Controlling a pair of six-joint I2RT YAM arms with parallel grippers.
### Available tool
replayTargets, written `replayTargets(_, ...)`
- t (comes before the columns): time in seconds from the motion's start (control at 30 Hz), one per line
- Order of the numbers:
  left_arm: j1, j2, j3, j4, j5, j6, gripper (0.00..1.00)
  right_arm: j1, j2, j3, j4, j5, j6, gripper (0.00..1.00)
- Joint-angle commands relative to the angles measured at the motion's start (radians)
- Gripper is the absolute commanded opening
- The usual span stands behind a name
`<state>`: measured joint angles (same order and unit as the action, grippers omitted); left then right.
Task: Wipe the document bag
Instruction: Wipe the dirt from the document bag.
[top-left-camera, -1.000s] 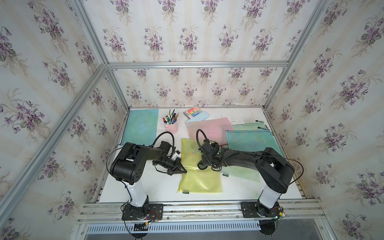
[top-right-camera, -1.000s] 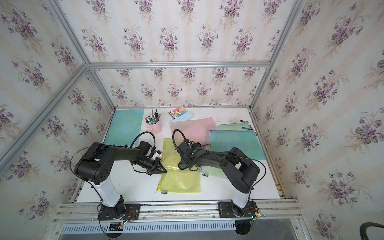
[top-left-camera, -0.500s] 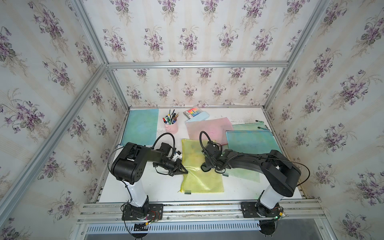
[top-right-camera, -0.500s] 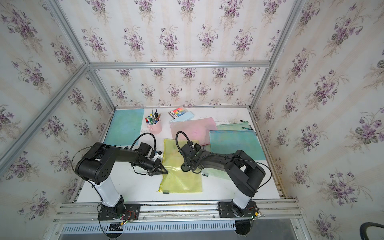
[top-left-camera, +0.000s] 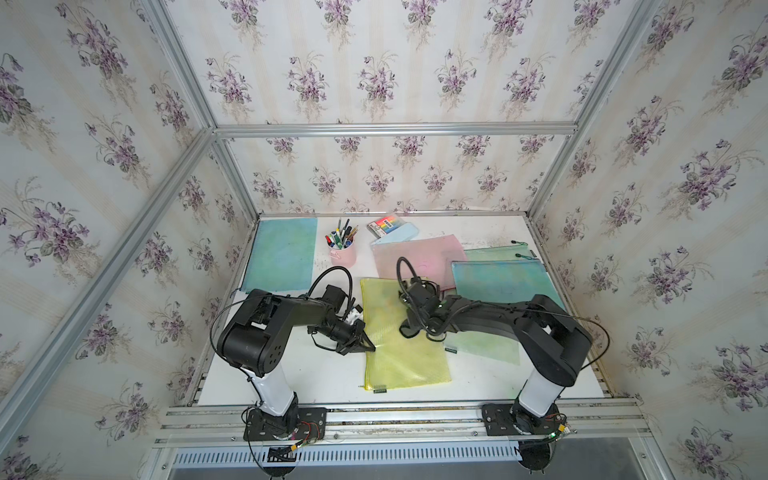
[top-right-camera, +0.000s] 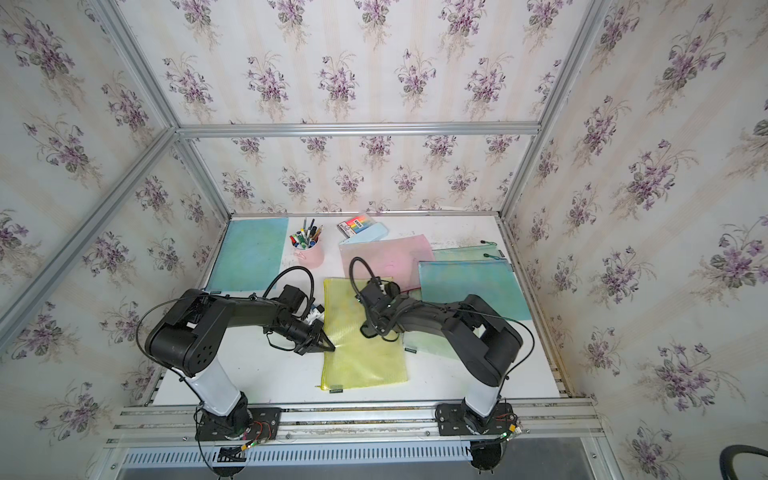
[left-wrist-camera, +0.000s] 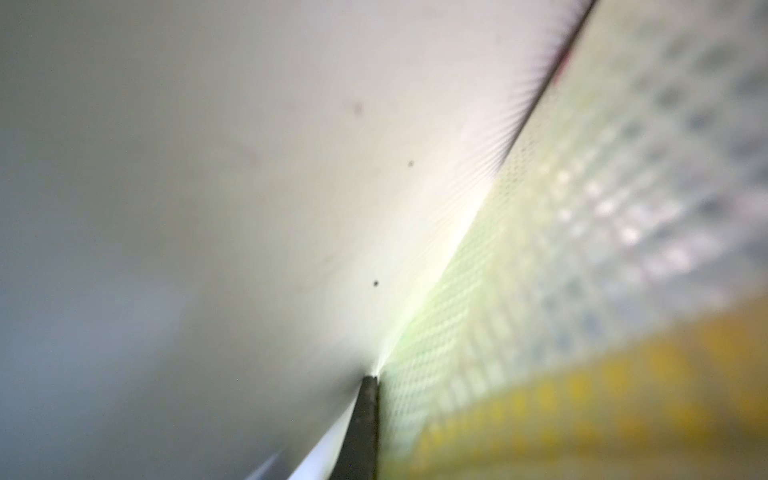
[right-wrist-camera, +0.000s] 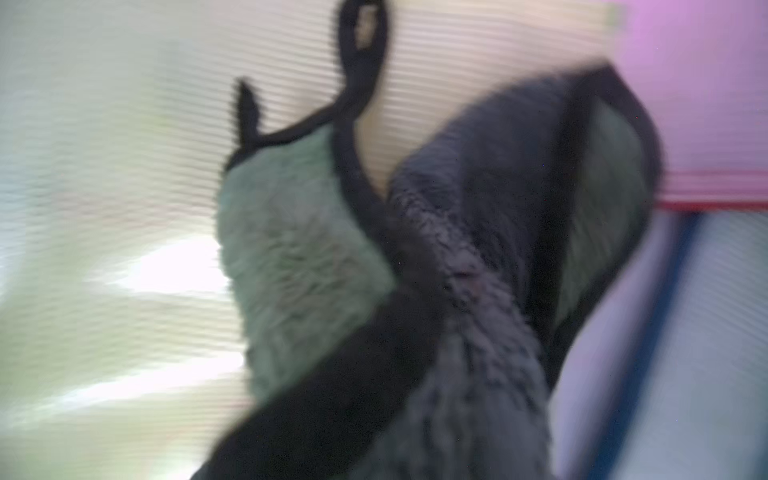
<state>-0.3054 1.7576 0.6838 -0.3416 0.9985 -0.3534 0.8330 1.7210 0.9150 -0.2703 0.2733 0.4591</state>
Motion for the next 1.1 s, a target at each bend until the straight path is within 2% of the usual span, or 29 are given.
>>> replayTargets(0.0,0.002,0.016,0.009,-0.142,-0.049,-0.023,0.05,0.008,-0.033,0.004,-0.088,-0.055,-0.069,0.12)
replayTargets(0.17,0.002,0.026,0.026,-0.071,-0.013,-0.091,0.06,0.193,0.056,0.165,-0.066,-0.153,-0.127,0.12)
replayTargets(0.23,0.001,0.020,0.034,-0.051,0.001,-0.119,0.06,0.213,0.101,0.198,-0.106,-0.159,-0.117,0.12)
replayTargets(0.33,0.000,0.005,0.048,-0.062,0.004,-0.121,0.06,0.158,0.069,0.128,-0.151,-0.110,-0.102,0.11)
replayTargets(0.43,-0.001,0.006,0.051,-0.060,0.009,-0.119,0.06,0.028,-0.037,0.022,-0.158,-0.122,-0.090,0.12)
replayTargets(0.53,-0.003,0.013,0.038,-0.018,0.014,-0.141,0.06,0.020,-0.090,0.038,-0.171,-0.129,-0.139,0.12)
replayTargets(0.63,-0.008,0.000,0.019,0.028,0.012,-0.178,0.06,0.105,-0.074,0.106,-0.135,-0.220,-0.157,0.13)
replayTargets(0.77,-0.012,-0.020,-0.025,0.140,0.010,-0.265,0.06,0.252,-0.009,0.172,-0.105,-0.256,-0.179,0.13)
replayTargets(0.9,-0.019,-0.050,-0.035,0.147,0.002,-0.282,0.06,0.293,0.000,0.084,-0.105,-0.223,-0.103,0.12)
replayTargets(1.07,-0.018,-0.073,-0.041,0.106,-0.012,-0.246,0.06,0.241,-0.169,-0.119,-0.182,-0.090,0.015,0.11)
